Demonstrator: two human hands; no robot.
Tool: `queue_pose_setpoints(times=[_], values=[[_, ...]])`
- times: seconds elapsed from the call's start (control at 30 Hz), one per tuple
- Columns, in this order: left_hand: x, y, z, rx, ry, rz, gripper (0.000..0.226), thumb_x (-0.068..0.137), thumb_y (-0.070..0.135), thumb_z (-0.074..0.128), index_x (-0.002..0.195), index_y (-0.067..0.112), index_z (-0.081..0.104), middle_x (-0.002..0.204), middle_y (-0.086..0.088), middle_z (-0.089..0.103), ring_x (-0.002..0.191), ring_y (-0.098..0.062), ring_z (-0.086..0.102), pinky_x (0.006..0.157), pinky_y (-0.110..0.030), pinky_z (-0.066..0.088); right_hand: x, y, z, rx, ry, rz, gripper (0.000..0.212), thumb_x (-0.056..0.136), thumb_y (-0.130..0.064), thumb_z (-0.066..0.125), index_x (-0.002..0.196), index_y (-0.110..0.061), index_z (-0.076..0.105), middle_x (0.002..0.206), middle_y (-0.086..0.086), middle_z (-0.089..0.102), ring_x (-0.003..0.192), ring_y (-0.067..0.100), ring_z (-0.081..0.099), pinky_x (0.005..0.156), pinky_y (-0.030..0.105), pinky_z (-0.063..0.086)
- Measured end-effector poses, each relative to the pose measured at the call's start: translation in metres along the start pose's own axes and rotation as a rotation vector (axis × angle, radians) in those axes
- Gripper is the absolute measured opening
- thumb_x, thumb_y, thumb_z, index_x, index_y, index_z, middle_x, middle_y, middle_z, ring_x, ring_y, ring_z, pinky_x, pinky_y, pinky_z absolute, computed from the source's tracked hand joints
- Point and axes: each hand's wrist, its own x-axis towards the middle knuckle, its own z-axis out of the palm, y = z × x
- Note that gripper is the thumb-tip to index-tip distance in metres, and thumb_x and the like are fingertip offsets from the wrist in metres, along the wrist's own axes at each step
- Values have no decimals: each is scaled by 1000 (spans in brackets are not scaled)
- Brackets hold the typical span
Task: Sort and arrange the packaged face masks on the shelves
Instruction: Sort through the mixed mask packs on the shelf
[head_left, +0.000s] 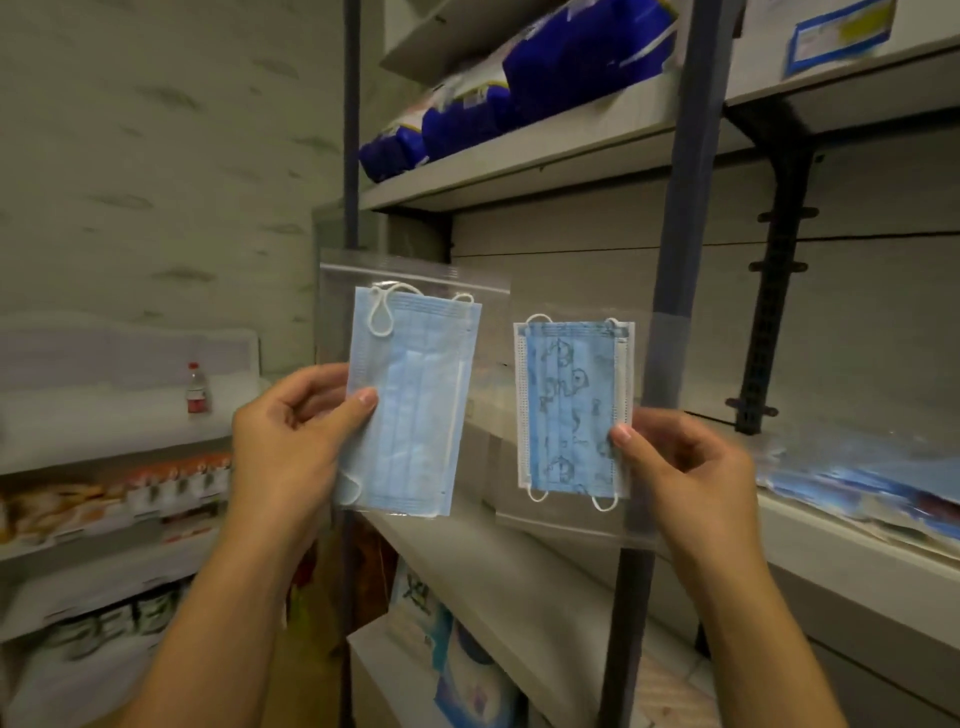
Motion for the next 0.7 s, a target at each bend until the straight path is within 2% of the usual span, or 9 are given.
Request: queue_pose_setpoints(times=[0.33,0.53,0.7], values=[[75,-56,-49,-10,-32,-38,20,87,13,76,96,30,70,91,13,77,84,-4,73,67,-24,55,24,23,82,-4,74,-14,13,88,-14,73,94,-25,75,89,-13,76,84,4,73,68,22,60],[121,-89,-48,-8,-55,-50,20,87,16,75,97,31,69,92,14,76,84,-2,73,66,-25,56,54,45,121,0,78,19,10,89,-15,72,96,-22,75,89,-9,77,85,8,74,73,30,59],[166,-124,-36,-24,-73,-47,18,87,14,75,99,26,70,93,9,77,86,-6,74,66,-25,57,93,75,149,47,110,15,11,88,-11,73,94,-19,76,87,-5,78,82,11,75,73,28,58]])
